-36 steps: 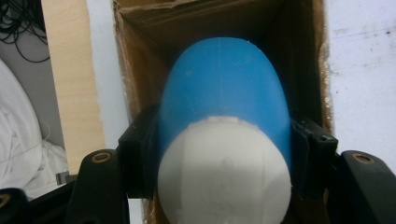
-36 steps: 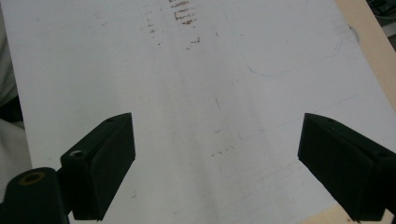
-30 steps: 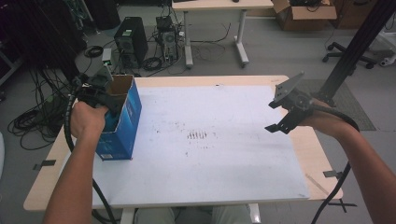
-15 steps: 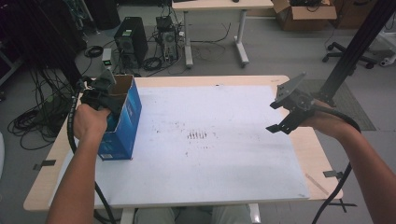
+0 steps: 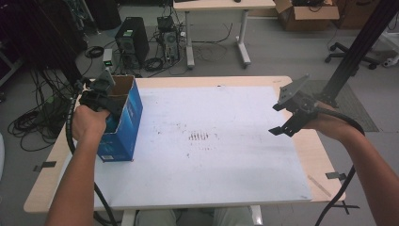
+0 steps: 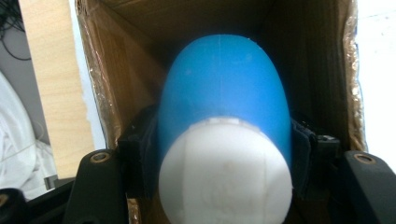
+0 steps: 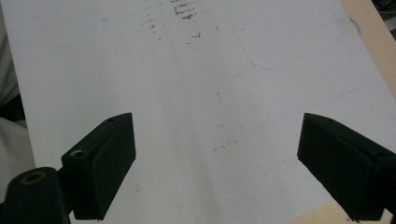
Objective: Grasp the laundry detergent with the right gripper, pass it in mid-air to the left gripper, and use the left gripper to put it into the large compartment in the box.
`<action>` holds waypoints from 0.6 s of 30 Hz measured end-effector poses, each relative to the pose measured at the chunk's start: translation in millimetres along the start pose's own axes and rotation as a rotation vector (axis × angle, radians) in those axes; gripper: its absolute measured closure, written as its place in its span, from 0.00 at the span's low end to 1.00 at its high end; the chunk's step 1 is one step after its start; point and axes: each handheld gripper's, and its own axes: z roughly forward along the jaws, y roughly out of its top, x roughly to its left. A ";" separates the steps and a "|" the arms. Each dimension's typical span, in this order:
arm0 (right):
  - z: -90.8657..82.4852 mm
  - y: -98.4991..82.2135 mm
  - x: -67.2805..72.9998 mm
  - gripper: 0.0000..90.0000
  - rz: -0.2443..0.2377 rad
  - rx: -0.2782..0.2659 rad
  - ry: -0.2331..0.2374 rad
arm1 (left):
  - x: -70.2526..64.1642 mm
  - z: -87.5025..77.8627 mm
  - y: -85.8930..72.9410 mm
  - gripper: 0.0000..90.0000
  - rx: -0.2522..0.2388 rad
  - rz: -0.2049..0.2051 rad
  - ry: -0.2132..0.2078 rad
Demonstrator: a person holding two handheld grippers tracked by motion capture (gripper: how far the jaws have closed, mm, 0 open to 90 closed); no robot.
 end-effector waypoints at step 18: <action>-9.6 5.7 8.1 0.12 -0.017 -0.010 -0.010 | 2.6 -53.5 -8.3 0.26 -0.029 0.015 -0.024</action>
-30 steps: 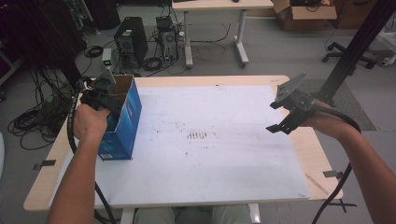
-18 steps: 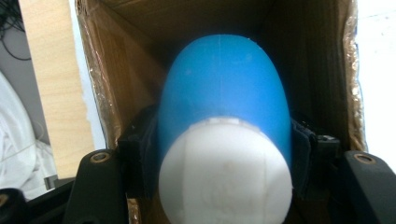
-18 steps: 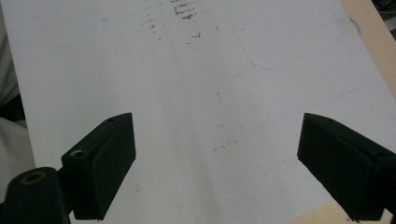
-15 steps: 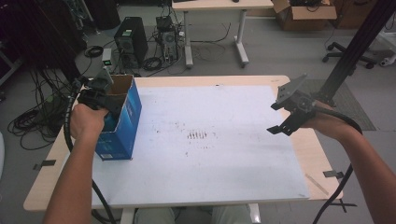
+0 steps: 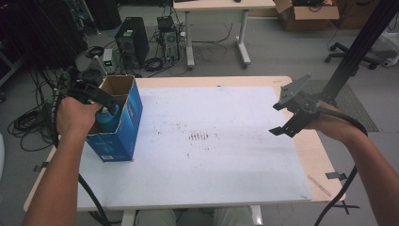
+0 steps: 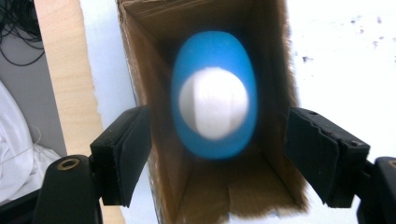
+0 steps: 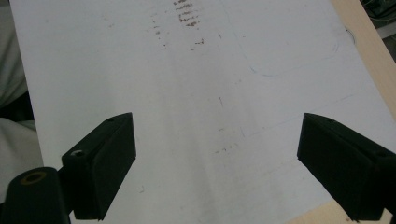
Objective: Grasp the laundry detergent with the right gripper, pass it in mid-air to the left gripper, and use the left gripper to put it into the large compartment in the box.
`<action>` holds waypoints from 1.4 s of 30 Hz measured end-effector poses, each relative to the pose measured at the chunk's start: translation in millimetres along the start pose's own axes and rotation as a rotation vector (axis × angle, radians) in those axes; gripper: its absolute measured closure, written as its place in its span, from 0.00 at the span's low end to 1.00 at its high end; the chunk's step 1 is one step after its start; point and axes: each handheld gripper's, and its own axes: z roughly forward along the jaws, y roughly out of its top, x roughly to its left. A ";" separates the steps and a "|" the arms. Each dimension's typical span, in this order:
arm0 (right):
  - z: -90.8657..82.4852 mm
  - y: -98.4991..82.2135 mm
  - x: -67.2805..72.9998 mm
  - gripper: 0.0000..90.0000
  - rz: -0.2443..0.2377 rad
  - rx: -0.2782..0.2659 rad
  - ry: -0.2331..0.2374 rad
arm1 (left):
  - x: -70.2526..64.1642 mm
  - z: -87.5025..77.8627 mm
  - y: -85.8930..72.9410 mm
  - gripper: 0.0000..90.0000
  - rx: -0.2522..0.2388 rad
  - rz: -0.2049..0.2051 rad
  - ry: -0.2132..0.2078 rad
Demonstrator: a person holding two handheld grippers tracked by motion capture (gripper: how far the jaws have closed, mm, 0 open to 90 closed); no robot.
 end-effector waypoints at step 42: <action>-33.4 -0.6 33.8 0.12 -0.026 -0.014 -0.032 | -76.7 -70.1 -30.3 0.11 0.049 0.159 -0.127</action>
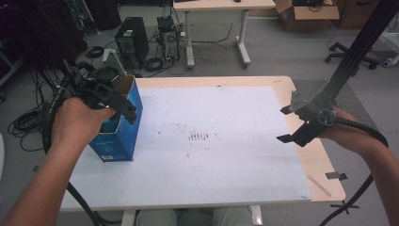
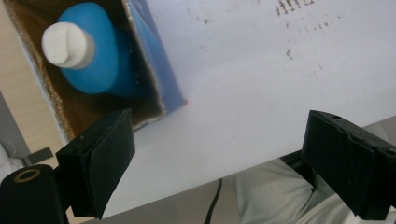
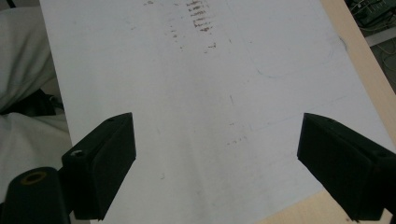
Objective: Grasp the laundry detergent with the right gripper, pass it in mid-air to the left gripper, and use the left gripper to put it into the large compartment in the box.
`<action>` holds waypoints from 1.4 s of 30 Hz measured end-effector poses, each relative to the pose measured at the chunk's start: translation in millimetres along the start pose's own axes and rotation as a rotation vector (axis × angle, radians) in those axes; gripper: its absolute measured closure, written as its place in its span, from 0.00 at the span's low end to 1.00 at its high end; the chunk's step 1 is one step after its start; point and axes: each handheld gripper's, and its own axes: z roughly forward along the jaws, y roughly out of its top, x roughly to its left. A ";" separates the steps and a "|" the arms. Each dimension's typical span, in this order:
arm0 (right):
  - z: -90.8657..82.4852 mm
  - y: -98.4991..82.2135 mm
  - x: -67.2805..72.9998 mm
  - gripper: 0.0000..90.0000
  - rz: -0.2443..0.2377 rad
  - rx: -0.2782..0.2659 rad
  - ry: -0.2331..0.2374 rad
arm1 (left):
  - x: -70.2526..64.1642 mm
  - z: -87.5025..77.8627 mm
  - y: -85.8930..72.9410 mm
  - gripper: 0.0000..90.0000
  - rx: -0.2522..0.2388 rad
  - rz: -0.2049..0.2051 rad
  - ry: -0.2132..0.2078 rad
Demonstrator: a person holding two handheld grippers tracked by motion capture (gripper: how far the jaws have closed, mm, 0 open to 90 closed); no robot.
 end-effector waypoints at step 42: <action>18.1 27.3 -27.6 0.10 0.043 0.100 0.072 | -71.3 21.5 44.1 0.11 0.055 0.323 -0.049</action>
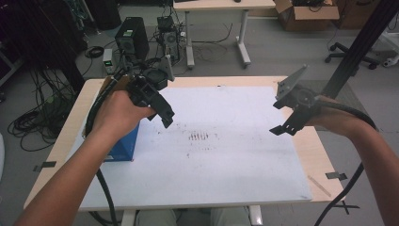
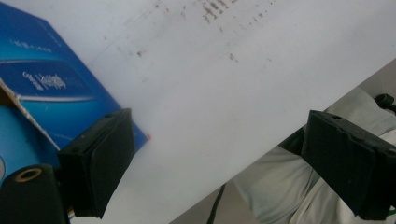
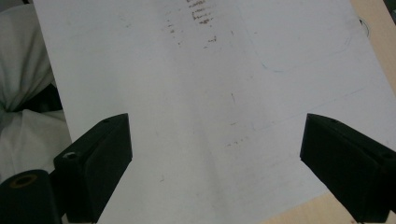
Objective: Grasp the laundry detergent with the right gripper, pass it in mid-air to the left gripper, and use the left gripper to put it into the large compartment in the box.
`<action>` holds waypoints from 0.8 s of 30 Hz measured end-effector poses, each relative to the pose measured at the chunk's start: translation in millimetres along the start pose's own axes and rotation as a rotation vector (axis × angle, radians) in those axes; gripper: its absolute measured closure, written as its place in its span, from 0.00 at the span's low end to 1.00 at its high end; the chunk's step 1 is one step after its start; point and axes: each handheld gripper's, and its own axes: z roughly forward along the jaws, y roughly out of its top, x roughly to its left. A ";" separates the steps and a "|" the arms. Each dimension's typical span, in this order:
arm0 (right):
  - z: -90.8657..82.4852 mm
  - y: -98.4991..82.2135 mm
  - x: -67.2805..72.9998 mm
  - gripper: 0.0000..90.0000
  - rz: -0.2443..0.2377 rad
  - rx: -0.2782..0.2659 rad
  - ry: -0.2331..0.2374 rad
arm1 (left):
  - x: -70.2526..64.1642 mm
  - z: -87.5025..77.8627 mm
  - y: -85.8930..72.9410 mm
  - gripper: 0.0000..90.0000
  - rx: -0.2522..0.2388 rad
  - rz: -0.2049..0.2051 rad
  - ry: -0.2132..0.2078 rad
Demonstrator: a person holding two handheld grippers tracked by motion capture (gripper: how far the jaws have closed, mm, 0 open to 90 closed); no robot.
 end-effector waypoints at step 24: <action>3.5 12.3 -16.4 0.07 -0.004 0.014 0.008 | -23.0 11.1 21.3 0.11 0.007 0.273 0.007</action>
